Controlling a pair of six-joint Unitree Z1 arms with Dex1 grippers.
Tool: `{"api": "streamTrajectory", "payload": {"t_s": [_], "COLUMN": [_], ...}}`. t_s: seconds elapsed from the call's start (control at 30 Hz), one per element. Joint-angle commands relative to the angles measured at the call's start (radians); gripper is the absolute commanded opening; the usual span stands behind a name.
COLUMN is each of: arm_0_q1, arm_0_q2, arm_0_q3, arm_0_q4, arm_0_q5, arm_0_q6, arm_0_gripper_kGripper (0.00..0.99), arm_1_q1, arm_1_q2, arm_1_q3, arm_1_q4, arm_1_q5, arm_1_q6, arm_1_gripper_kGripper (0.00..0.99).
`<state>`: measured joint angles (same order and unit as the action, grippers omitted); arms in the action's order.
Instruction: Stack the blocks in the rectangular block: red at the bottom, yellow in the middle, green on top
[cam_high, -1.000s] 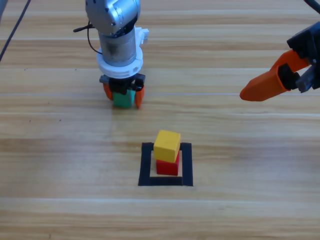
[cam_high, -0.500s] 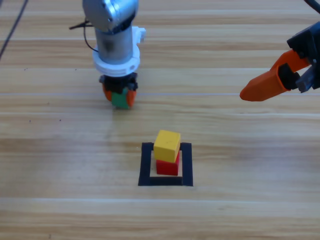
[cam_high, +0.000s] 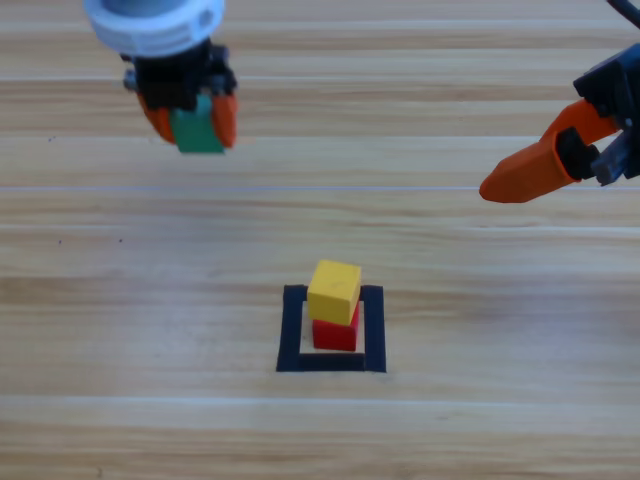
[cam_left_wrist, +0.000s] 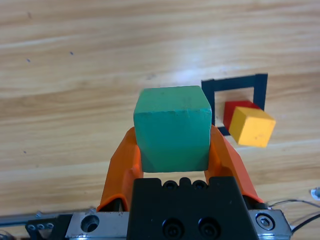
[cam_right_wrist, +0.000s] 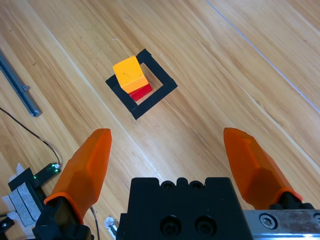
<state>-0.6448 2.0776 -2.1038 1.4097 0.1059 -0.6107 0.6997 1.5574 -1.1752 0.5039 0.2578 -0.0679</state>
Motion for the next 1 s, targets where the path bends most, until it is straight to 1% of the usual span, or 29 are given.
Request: {"api": "streamTrajectory", "payload": {"t_s": [0.03,0.13,0.33,0.47,1.0], "arm_0_q1": [-0.157,-0.197,-0.233,-0.245,-0.288], "arm_0_q2": [0.015,0.032,0.053,0.059,0.176], "arm_0_q3": [0.047,0.048,0.028,0.027,-0.016], "arm_0_q4": [0.003,0.003,0.002,0.002,-0.003], "arm_0_q5": [-0.009,-0.009,-0.015,-0.017,-0.020], "arm_0_q6": [-0.083,-0.126,-0.149,-0.156,-0.179], "arm_0_gripper_kGripper": [0.000,0.000,0.000,0.000,0.000], "arm_1_q1": [-0.022,-0.022,-0.020,-0.020,-0.022], "arm_1_q2": [0.026,0.024,0.021,0.018,0.010], "arm_1_q3": [0.031,0.031,0.032,0.032,0.035], "arm_1_q4": [-0.015,-0.015,-0.015,-0.015,-0.015], "arm_1_q5": [0.003,0.001,0.001,0.000,0.001], "arm_1_q6": [0.000,0.000,-0.001,-0.001,-0.001], "arm_1_gripper_kGripper": [0.989,0.989,0.989,0.989,0.989]}}
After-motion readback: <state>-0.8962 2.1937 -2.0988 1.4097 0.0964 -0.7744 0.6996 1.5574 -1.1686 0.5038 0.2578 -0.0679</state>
